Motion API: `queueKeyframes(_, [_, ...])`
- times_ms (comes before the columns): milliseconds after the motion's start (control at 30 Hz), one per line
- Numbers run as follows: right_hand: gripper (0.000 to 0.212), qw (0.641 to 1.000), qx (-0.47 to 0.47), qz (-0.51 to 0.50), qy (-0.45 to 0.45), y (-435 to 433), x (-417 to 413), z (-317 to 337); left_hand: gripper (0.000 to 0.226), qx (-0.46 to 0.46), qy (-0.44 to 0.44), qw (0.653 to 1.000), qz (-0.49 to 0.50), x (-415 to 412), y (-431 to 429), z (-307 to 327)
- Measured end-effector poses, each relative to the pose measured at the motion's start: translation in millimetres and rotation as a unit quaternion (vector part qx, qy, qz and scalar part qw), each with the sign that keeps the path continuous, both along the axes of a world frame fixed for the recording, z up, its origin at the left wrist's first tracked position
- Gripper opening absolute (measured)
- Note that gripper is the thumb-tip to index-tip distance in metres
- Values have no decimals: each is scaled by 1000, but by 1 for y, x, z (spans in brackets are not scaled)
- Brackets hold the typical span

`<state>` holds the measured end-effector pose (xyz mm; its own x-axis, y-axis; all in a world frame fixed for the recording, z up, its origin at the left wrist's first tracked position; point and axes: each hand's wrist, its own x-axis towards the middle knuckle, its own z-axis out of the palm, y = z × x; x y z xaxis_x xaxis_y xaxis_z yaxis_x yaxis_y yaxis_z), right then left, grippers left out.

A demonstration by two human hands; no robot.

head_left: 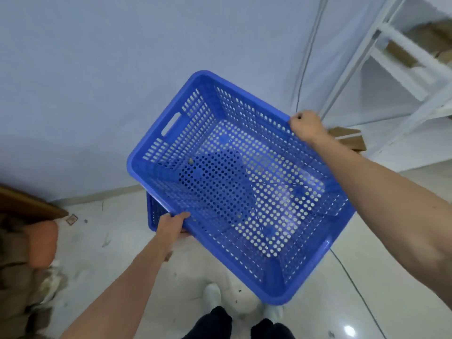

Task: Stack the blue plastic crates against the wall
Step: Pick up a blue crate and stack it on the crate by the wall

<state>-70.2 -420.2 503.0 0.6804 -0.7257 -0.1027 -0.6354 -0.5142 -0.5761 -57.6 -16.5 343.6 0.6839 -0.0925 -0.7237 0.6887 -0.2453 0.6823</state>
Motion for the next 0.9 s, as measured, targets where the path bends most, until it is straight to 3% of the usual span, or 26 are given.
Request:
queueKeyframes(233, [20, 996, 24, 91, -8, 49, 105, 0, 31, -7, 10, 996, 92, 29, 39, -7])
queueKeyframes(367, [26, 988, 9, 141, -62, 63, 174, 2, 18, 1, 25, 993, 115, 35, 36, -19])
queueKeyframes(400, [30, 984, -7, 172, -51, 65, 194, 0, 14, 13, 27, 992, 121, 36, 26, -20])
queueKeyframes(467, [51, 973, -31, 219, 63, 62, 217, -14, 8, 47, 22, 986, 157, 38, -3, -24])
queueKeyframes(533, [66, 961, -25, 229, 152, 43, 224, -52, 18, 66, 21, 981, 179, 50, -27, -31])
queueKeyframes(633, [67, 948, -28, 245, 202, 15, 216, -119, 16, 111, 61, 971, 204, 70, -31, -56])
queueKeyframes(800, [68, 859, -13, 425, 285, 35, 213, -181, 20, 132, 131, 954, 235, 84, -14, -78])
queueKeyframes(900, [64, 831, -32, 475, 287, 57, 224, -201, 21, 131, 162, 950, 231, 98, -16, -86])
